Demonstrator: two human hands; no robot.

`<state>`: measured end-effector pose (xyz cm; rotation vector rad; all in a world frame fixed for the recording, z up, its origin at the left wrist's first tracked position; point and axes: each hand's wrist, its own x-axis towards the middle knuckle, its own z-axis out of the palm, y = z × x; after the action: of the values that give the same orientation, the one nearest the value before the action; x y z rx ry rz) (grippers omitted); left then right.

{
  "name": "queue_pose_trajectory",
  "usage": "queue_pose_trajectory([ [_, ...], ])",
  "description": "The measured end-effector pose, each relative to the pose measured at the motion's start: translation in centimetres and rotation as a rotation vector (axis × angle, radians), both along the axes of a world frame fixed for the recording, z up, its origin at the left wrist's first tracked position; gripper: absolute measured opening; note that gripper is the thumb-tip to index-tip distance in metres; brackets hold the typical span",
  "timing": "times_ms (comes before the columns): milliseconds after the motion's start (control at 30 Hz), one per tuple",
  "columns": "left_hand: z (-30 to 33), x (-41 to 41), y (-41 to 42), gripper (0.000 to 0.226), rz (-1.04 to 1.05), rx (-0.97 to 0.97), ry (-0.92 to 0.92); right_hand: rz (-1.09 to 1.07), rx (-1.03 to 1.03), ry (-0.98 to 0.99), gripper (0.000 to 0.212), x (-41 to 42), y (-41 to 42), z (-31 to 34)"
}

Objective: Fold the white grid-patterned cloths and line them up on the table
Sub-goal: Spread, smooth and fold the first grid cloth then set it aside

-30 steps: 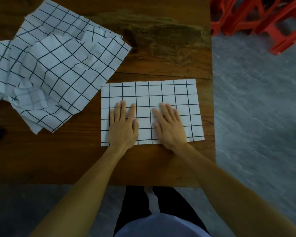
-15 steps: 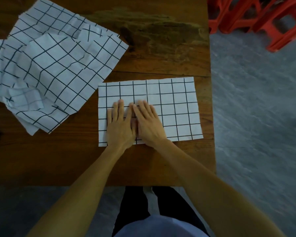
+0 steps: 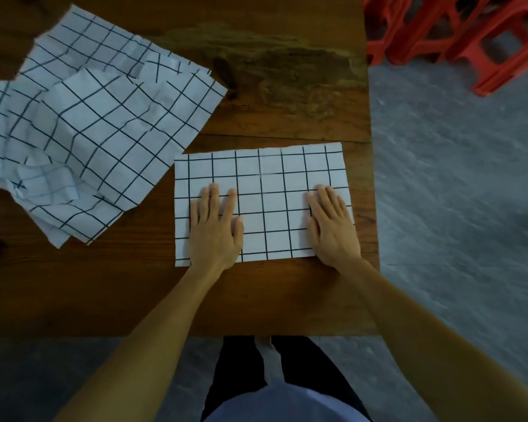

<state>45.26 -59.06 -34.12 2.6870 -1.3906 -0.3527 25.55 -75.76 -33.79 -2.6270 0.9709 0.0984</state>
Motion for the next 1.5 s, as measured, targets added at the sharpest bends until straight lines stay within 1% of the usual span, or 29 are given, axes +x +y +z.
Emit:
queue_pose_trajectory([
  [100, -0.1, 0.2, -0.1, 0.059, -0.009, 0.025, -0.008, 0.019, -0.015, -0.007, 0.056, 0.3, 0.1, 0.5],
  [167, 0.2, 0.3, -0.4, 0.058, -0.012, 0.039, 0.015, 0.039, -0.018, -0.057, 0.056, 1.1, 0.4, 1.3],
  [233, 0.9, 0.0, -0.4, 0.060, -0.003, 0.043, 0.051, 0.093, 0.022, -0.112, 0.053, 1.8, 1.6, 2.1],
  [300, 1.9, -0.5, -0.2, 0.060, -0.018, 0.003, 0.043, 0.168, 0.067, -0.125, 0.053, 2.0, 3.5, 2.5],
  [367, 3.0, -1.1, 0.3, 0.060, -0.066, -0.053, 0.075, 0.196, 0.101, -0.149, 0.054, 1.2, 5.2, 2.6],
  [433, 3.5, -2.1, 1.1, 0.051, -0.179, -0.089, 0.105, 0.189, 0.102, -0.189, 0.052, 0.0, 6.4, 2.5],
  [500, 3.7, -3.1, 2.0, 0.042, -0.287, -0.090, 0.085, 0.169, 0.071, -0.203, 0.044, -1.0, 6.9, 2.4],
  [533, 3.7, -3.5, 2.4, 0.038, -0.308, -0.086, 0.070, 0.164, 0.059, -0.187, 0.039, -1.3, 7.1, 2.4],
  [667, 3.6, -4.3, 2.9, 0.023, -0.304, -0.098, 0.021, 0.188, -0.016, -0.162, 0.023, -1.1, 7.4, 2.3],
  [733, 3.5, -4.5, 2.8, 0.021, -0.306, -0.107, 0.021, 0.187, -0.096, -0.191, 0.016, -0.8, 7.3, 2.1],
  [833, 3.2, -4.7, 2.8, 0.019, -0.318, -0.123, 0.019, 0.174, -0.169, -0.207, 0.012, -0.5, 7.4, 1.7],
  [933, 3.0, -5.0, 2.8, 0.017, -0.316, -0.147, 0.004, 0.156, -0.179, -0.228, 0.011, -0.5, 7.9, 1.3],
  [1067, 3.4, -5.2, 2.1, 0.017, -0.287, -0.202, -0.012, 0.092, -0.150, -0.288, 0.019, 0.0, 7.9, 2.3],
  [1133, 3.9, -5.2, 1.6, 0.015, -0.274, -0.236, -0.011, 0.096, -0.123, -0.290, 0.016, 0.2, 7.6, 3.1],
  [1167, 4.1, -5.3, 1.4, 0.013, -0.264, -0.255, -0.009, 0.104, -0.102, -0.271, 0.017, 0.2, 7.4, 3.5],
  [1267, 5.0, -5.6, 0.7, 0.010, -0.236, -0.292, 0.008, 0.084, -0.076, -0.176, 0.028, 0.6, 7.3, 4.5],
  [1333, 5.6, -5.8, 0.2, 0.009, -0.240, -0.292, 0.016, 0.055, -0.100, -0.145, 0.023, 1.2, 7.3, 5.3],
  [1400, 6.3, -6.2, -0.2, 0.008, -0.251, -0.277, 0.017, 0.035, -0.070, -0.095, 0.018, 1.8, 7.0, 5.9],
  [1500, 7.1, -7.0, -0.7, 0.011, -0.231, -0.269, 0.044, -0.042, -0.026, -0.105, 0.019, 2.2, 6.0, 6.8],
])
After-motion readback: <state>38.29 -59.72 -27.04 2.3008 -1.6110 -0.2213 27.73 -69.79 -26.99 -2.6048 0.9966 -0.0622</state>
